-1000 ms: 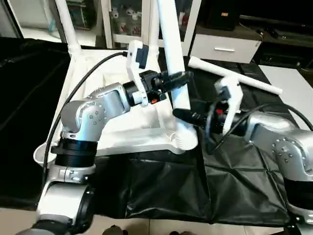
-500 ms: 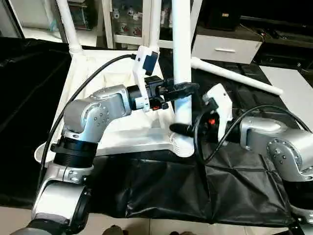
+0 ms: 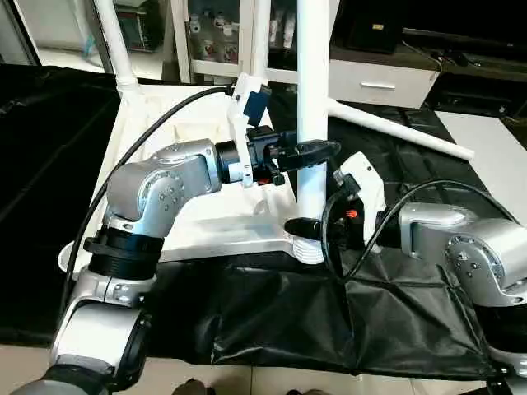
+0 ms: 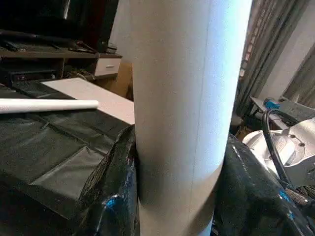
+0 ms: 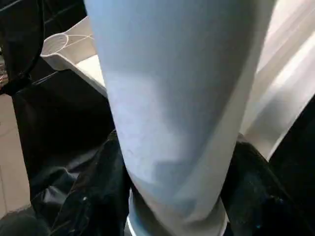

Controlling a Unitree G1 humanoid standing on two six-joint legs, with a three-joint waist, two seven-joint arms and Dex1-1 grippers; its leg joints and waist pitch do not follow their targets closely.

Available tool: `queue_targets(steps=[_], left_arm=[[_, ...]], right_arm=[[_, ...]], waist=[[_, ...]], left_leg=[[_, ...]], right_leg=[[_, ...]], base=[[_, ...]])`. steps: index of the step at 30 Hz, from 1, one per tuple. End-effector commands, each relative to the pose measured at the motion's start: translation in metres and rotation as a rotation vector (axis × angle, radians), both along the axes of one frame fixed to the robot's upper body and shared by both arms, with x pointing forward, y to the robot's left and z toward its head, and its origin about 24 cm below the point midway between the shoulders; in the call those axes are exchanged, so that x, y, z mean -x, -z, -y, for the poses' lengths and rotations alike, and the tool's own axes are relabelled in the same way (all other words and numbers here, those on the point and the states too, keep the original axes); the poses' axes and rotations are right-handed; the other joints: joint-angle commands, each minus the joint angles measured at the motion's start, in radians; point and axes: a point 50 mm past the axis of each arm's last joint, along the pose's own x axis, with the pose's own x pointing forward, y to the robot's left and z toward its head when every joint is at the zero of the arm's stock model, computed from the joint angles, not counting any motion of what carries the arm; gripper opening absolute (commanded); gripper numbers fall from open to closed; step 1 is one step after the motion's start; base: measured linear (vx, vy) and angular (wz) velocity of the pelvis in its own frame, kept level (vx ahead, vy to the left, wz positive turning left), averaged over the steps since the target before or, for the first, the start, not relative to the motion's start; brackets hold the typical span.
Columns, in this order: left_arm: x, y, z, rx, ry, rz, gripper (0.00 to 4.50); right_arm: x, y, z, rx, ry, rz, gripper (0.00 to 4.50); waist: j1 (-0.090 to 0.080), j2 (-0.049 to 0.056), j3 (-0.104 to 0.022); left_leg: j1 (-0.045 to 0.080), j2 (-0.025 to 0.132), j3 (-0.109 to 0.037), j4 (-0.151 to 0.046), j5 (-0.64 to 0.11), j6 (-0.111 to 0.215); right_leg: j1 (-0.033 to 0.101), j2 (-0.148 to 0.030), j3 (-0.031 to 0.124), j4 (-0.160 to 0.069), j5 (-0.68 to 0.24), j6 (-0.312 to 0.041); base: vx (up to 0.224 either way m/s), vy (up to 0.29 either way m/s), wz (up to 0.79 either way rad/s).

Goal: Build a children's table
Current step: Pick table leg

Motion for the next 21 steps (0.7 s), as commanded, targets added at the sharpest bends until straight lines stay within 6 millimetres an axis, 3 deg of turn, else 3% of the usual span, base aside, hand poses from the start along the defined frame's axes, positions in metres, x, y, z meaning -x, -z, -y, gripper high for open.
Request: queue_targets(steps=[1, 12, 13, 14, 21], left_arm=[[0.0070, -0.0082, 0.0060, 0.004, 0.066, 0.041, 1.83], [0.0089, -0.0072, 0.0089, 0.000, 0.088, 0.043, 1.83], [0.0091, -0.0071, 0.0090, -0.001, 0.090, 0.044, 1.83], [0.0095, -0.0067, 0.0094, -0.005, 0.095, 0.045, 1.83], [0.0109, -0.0052, 0.0096, -0.023, 0.113, 0.050, 1.83]], right_arm=[[-0.0023, 0.0014, 0.0068, 0.027, 0.042, -0.006, 2.07], [-0.0022, 0.0009, 0.0040, 0.021, 0.036, 0.033, 1.94], [-0.0032, 0.0003, 0.0037, 0.014, 0.043, 0.042, 2.49], [-0.0039, 0.0001, 0.0038, 0.013, 0.047, 0.044, 2.63], [-0.0065, -0.0026, 0.0047, 0.030, 0.057, 0.053, 2.97]], waist=[[0.006, -0.003, -0.089], [0.013, -0.002, -0.088], [0.014, -0.002, -0.088], [0.013, -0.002, -0.087], [0.016, -0.001, -0.087]], left_leg=[[0.014, 0.070, -0.034, -0.065, -0.121, -0.019], [0.015, 0.070, -0.034, -0.065, -0.147, -0.035], [0.016, 0.070, -0.035, -0.065, -0.151, -0.037], [0.015, 0.070, -0.035, -0.065, -0.159, -0.039], [0.017, 0.070, -0.037, -0.066, -0.174, -0.046]], right_leg=[[0.064, -0.077, 0.064, -0.062, -0.260, -0.161], [0.063, -0.079, 0.064, -0.066, -0.295, -0.145], [0.062, -0.079, 0.064, -0.066, -0.304, -0.141], [0.062, -0.079, 0.063, -0.068, -0.320, -0.136], [0.059, -0.078, 0.062, -0.072, -0.358, -0.114]], base=[[0.000, 0.000, 0.00], [0.000, 0.000, 0.00], [0.000, 0.000, 0.00], [0.000, 0.000, 0.00], [0.000, 0.000, 0.00]])
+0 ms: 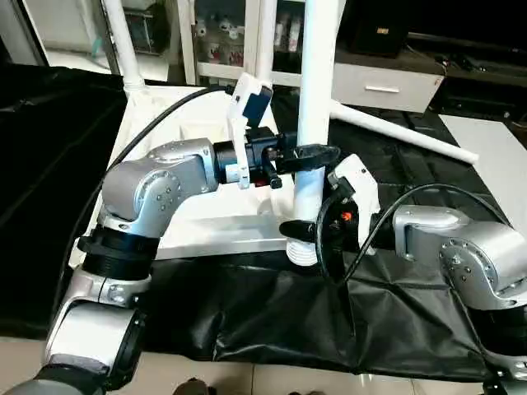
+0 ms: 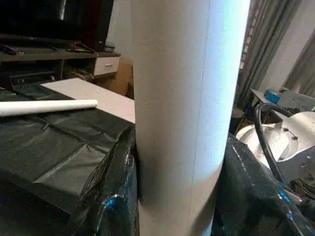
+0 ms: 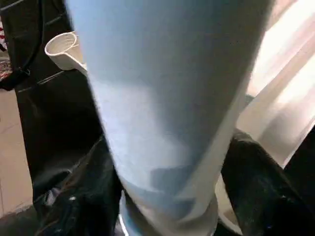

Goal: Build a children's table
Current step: Pick table leg

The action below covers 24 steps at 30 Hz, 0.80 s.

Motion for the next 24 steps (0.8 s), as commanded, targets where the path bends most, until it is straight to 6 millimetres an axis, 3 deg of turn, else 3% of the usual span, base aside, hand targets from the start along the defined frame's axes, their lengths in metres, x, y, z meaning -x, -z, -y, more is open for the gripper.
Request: queue_targets(steps=[1, 21, 22, 24], left_arm=[[0.0076, -0.0029, 0.0086, -0.009, 0.074, 0.022, 1.83], [0.0079, -0.0018, 0.0094, -0.024, 0.081, 0.036, 1.83], [0.0077, -0.0018, 0.0094, -0.026, 0.080, 0.038, 1.83], [0.0073, -0.0024, 0.0090, -0.025, 0.080, 0.040, 1.83]], right_arm=[[-0.0073, -0.0053, 0.0088, 0.031, 0.064, 0.037, 2.97], [-0.0056, -0.0094, 0.0058, 0.013, 0.033, 0.036, 2.97], [-0.0056, -0.0093, 0.0059, 0.014, 0.033, 0.035, 2.70], [-0.0047, -0.0089, 0.0059, 0.009, 0.027, 0.024, 2.63]], waist=[[0.000, -0.002, -0.087], [0.002, -0.002, -0.089], [0.002, -0.002, -0.089], [0.002, -0.003, -0.088]], left_leg=[[0.015, 0.069, -0.036, -0.071, -0.174, -0.045], [0.013, 0.069, -0.036, -0.070, -0.159, -0.041], [0.013, 0.069, -0.036, -0.070, -0.158, -0.041], [0.013, 0.068, -0.036, -0.069, -0.162, -0.041]], right_leg=[[0.057, -0.077, 0.062, -0.077, -0.355, -0.114], [0.059, -0.077, 0.062, -0.072, -0.327, -0.121], [0.059, -0.077, 0.063, -0.072, -0.325, -0.122], [0.059, -0.078, 0.062, -0.073, -0.335, -0.121]], base=[[0.000, 0.000, 0.00], [0.000, 0.000, 0.00], [0.000, 0.000, 0.00], [0.000, 0.000, 0.00]])
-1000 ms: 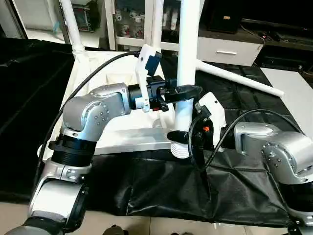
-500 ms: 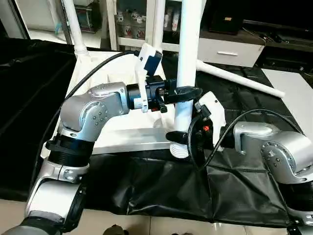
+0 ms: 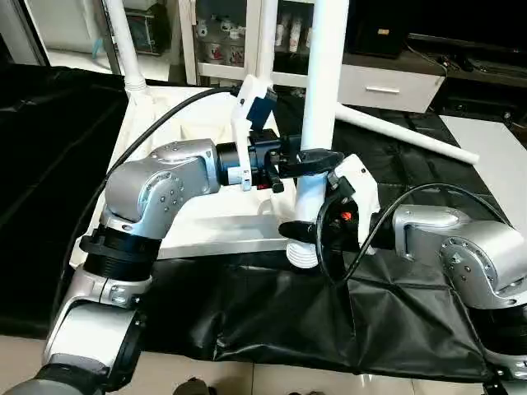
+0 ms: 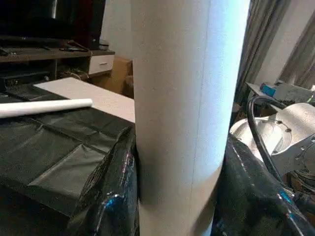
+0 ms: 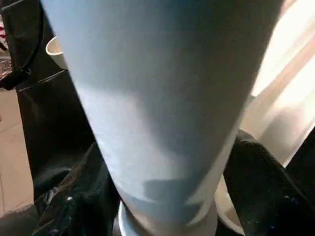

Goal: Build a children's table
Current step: Pick table leg

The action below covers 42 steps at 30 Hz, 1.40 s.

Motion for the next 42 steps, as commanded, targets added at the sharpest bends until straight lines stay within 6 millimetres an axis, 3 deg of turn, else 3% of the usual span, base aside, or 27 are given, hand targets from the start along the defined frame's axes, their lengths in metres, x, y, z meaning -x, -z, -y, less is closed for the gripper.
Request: queue_targets(steps=[1, 4, 11, 12, 15, 18, 19, 20, 22, 25, 26, 27, 29, 32, 38, 41, 42], left_arm=[[0.006, -0.003, 0.008, -0.005, 0.059, 0.018, 1.83], [0.006, -0.003, 0.008, -0.005, 0.057, 0.020, 1.83], [-0.001, -0.005, 0.006, 0.004, -0.014, 0.031, 1.83], [-0.001, -0.005, 0.006, 0.008, -0.016, 0.028, 2.39], [-0.004, -0.003, 0.002, 0.005, -0.048, 0.014, 2.59], [-0.006, 0.004, -0.008, 0.014, -0.068, -0.003, 2.90], [-0.008, 0.006, -0.012, 0.020, -0.078, 0.005, 2.90], [-0.012, 0.010, -0.019, -0.004, -0.100, 0.040, 3.02], [-0.013, 0.012, -0.022, -0.019, -0.104, 0.058, 3.15], [-0.012, 0.036, -0.031, -0.143, -0.050, 0.075, 3.31], [-0.011, 0.055, -0.032, -0.252, -0.029, 0.077, 3.31], [-0.011, 0.055, -0.032, -0.252, -0.029, 0.077, 3.31], [-0.010, 0.086, -0.030, -0.410, -0.018, 0.074, 3.31], [-0.011, 0.111, -0.035, -0.551, 0.007, 0.083, 3.31], [-0.015, 0.126, -0.044, -0.637, 0.030, 0.067, 3.31], [-0.023, 0.135, -0.054, -0.704, -0.024, 0.051, 3.31], [-0.025, 0.137, -0.057, -0.715, -0.044, 0.040, 3.31]], right_arm=[[-0.004, -0.008, 0.006, 0.010, 0.032, 0.027, 2.58], [-0.004, -0.008, 0.007, 0.008, 0.032, 0.020, 2.22], [-0.006, -0.006, 0.009, 0.002, 0.070, 0.019, 1.95], [-0.007, -0.006, 0.009, 0.001, 0.072, 0.020, 1.94], [-0.012, -0.007, 0.012, -0.006, 0.128, 0.029, 1.93], [-0.026, -0.006, 0.024, -0.008, 0.298, 0.068, 1.93], [-0.032, -0.006, 0.030, -0.010, 0.373, 0.083, 1.93], [-0.042, -0.005, 0.040, -0.015, 0.490, 0.092, 1.92], [-0.044, -0.004, 0.044, -0.015, 0.526, 0.092, 1.91], [-0.046, 0.000, 0.055, -0.002, 0.587, 0.083, 1.91], [-0.044, 0.001, 0.056, -0.002, 0.588, 0.076, 1.91], [-0.044, 0.001, 0.056, -0.002, 0.588, 0.076, 1.91], [-0.041, 0.001, 0.053, -0.013, 0.557, 0.064, 1.91], [-0.037, 0.001, 0.048, -0.019, 0.530, 0.060, 1.91], [-0.031, 0.001, 0.042, -0.026, 0.474, 0.057, 1.91], [-0.026, 0.001, 0.039, -0.018, 0.430, 0.055, 1.91], [-0.025, 0.001, 0.038, -0.016, 0.420, 0.054, 1.91]], waist=[[0.001, -0.002, -0.089], [0.001, -0.003, -0.088], [0.001, -0.004, -0.088], [0.000, -0.006, -0.088], [-0.001, -0.006, -0.086], [-0.004, -0.002, -0.085], [-0.004, 0.004, -0.081], [-0.008, 0.000, -0.081], [-0.007, 0.002, -0.084], [-0.010, 0.002, -0.081], [-0.010, 0.004, -0.080], [-0.010, 0.003, -0.080], [-0.013, 0.006, -0.080], [-0.014, 0.005, -0.079], [-0.022, 0.008, -0.074], [-0.022, 0.007, -0.074], [-0.022, 0.017, -0.071]], left_leg=[[0.014, 0.068, -0.036, -0.070, -0.165, -0.040], [0.014, 0.069, -0.036, -0.070, -0.166, -0.042], [0.013, 0.068, -0.036, -0.070, -0.165, -0.041], [0.013, 0.068, -0.036, -0.069, -0.166, -0.042], [0.011, 0.067, -0.036, -0.070, -0.163, -0.042], [0.015, 0.064, -0.035, -0.070, -0.176, -0.049], [0.015, 0.063, -0.036, -0.072, -0.175, -0.055], [0.014, 0.062, -0.035, -0.073, -0.181, -0.061], [0.021, 0.060, -0.034, -0.072, -0.188, -0.064], [0.017, 0.062, -0.036, -0.078, -0.181, -0.055], [0.016, 0.062, -0.037, -0.080, -0.177, -0.049], [0.017, 0.063, -0.036, -0.081, -0.176, -0.046], [0.016, 0.065, -0.037, -0.082, -0.175, -0.045], [0.016, 0.064, -0.037, -0.082, -0.185, -0.041], [0.018, 0.069, -0.039, -0.083, -0.216, -0.042], [0.019, 0.068, -0.040, -0.083, -0.226, -0.038], [0.019, 0.066, -0.040, -0.084, -0.229, -0.038]], right_leg=[[0.059, -0.078, 0.062, -0.075, -0.341, -0.120], [0.059, -0.077, 0.062, -0.075, -0.344, -0.117], [0.058, -0.078, 0.062, -0.077, -0.358, -0.110], [0.058, -0.078, 0.062, -0.077, -0.360, -0.109], [0.056, -0.078, 0.061, -0.078, -0.361, -0.109], [0.051, -0.077, 0.060, -0.082, -0.380, -0.105], [0.050, -0.076, 0.061, -0.081, -0.379, -0.104], [0.050, -0.075, 0.060, -0.084, -0.387, -0.102], [0.047, -0.073, 0.059, -0.087, -0.396, -0.092], [0.050, -0.070, 0.062, -0.081, -0.354, -0.076], [0.051, -0.071, 0.063, -0.081, -0.341, -0.075], [0.050, -0.069, 0.063, -0.081, -0.338, -0.072], [0.052, -0.072, 0.065, -0.076, -0.314, -0.081], [0.053, -0.074, 0.065, -0.081, -0.321, -0.088], [0.052, -0.081, 0.064, -0.082, -0.335, -0.123], [0.052, -0.081, 0.064, -0.086, -0.356, -0.120], [0.050, -0.080, 0.064, -0.088, -0.357, -0.119]], base=[[0.000, 0.000, 0.00], [0.000, 0.000, 0.00], [0.000, 0.000, 0.00], [0.000, 0.000, 0.00], [0.000, 0.000, 0.00], [0.000, 0.000, 0.00], [0.000, 0.000, 0.00], [0.000, 0.000, 0.00], [0.000, 0.000, 0.00], [0.000, 0.000, 0.00], [0.000, 0.000, 0.00], [0.000, 0.000, 0.00], [0.000, 0.000, 0.00], [0.000, 0.000, 0.00], [0.000, 0.000, 0.00], [0.000, 0.000, 0.00], [0.000, 0.000, 0.00]])
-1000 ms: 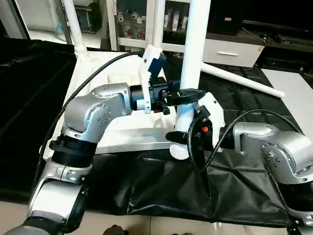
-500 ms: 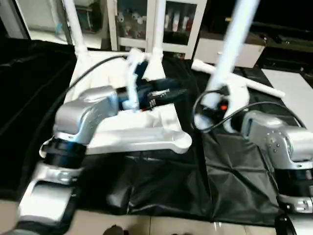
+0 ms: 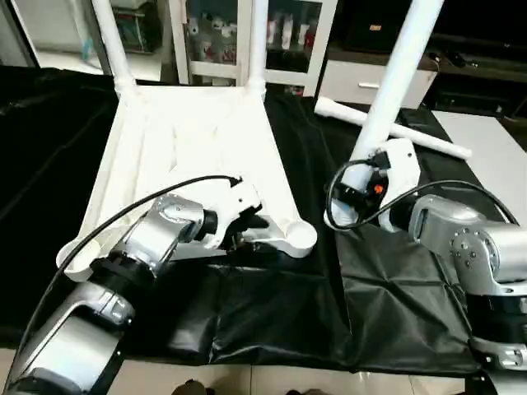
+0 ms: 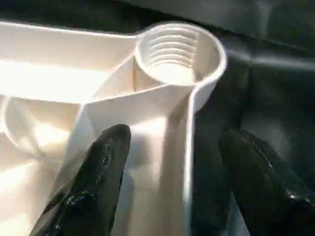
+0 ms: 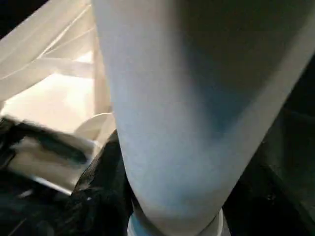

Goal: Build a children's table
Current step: Pick table leg

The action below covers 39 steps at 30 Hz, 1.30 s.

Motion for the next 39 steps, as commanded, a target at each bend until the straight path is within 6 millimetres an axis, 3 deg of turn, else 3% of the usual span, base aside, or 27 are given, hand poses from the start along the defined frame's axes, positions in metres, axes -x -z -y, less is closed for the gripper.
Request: queue_targets(steps=[1, 3, 8, 16, 18, 26, 34, 39], left_arm=[[-0.006, 0.006, -0.010, -0.060, -0.063, -0.013, 3.31], [-0.006, 0.007, -0.013, -0.062, -0.078, -0.033, 2.95], [-0.002, 0.006, -0.015, -0.039, -0.033, -0.080, 2.65], [0.003, 0.010, -0.018, -0.105, 0.033, -0.114, 2.04], [0.003, 0.009, -0.019, -0.116, 0.031, -0.097, 1.91], [0.007, 0.010, -0.024, -0.143, 0.035, -0.101, 1.30], [0.014, 0.012, -0.033, -0.174, 0.036, -0.117, 0.79], [0.022, 0.021, -0.032, -0.193, 0.050, -0.125, 0.39]], right_arm=[[0.005, -0.005, -0.002, 0.007, -0.042, 0.012, 1.91], [0.007, -0.005, -0.003, 0.007, -0.056, 0.010, 1.91], [0.011, -0.004, -0.006, 0.009, -0.104, 0.007, 1.91], [0.011, -0.005, -0.006, 0.017, -0.114, 0.015, 1.91], [0.011, -0.005, -0.006, 0.017, -0.113, 0.018, 1.91], [0.010, -0.006, -0.006, 0.019, -0.115, 0.025, 1.91], [0.009, -0.007, -0.006, 0.021, -0.117, 0.029, 1.91], [0.008, -0.008, -0.010, 0.011, -0.125, 0.035, 1.91]], waist=[[0.000, 0.009, -0.072], [0.000, 0.012, -0.069], [-0.002, 0.009, -0.068], [-0.001, 0.012, -0.069], [-0.001, 0.007, -0.067], [-0.003, 0.011, -0.064], [-0.009, 0.012, -0.067], [-0.011, 0.012, -0.064]], left_leg=[[0.021, 0.066, -0.040, -0.079, -0.243, -0.039], [0.023, 0.070, -0.043, -0.081, -0.263, -0.042], [0.024, 0.070, -0.044, -0.081, -0.277, -0.043], [0.023, 0.073, -0.042, -0.083, -0.241, -0.036], [0.024, 0.073, -0.041, -0.083, -0.250, -0.036], [0.025, 0.074, -0.044, -0.085, -0.275, -0.041], [0.023, 0.075, -0.041, -0.088, -0.239, -0.039], [0.024, 0.074, -0.040, -0.088, -0.257, -0.035]], right_leg=[[0.052, -0.077, 0.063, -0.088, -0.359, -0.117], [0.052, -0.084, 0.063, -0.089, -0.390, -0.125], [0.051, -0.086, 0.062, -0.096, -0.430, -0.123], [0.052, -0.086, 0.066, -0.085, -0.346, -0.156], [0.052, -0.087, 0.066, -0.087, -0.353, -0.161], [0.049, -0.089, 0.065, -0.094, -0.420, -0.139], [0.052, -0.086, 0.068, -0.083, -0.324, -0.172], [0.050, -0.087, 0.068, -0.089, -0.371, -0.165]], base=[[0.000, 0.000, 0.00], [0.000, 0.000, 0.00], [0.000, 0.000, 0.00], [0.000, 0.000, 0.00], [0.000, 0.000, 0.00], [0.000, 0.000, 0.00], [0.000, 0.000, 0.00], [0.000, 0.000, 0.00]])
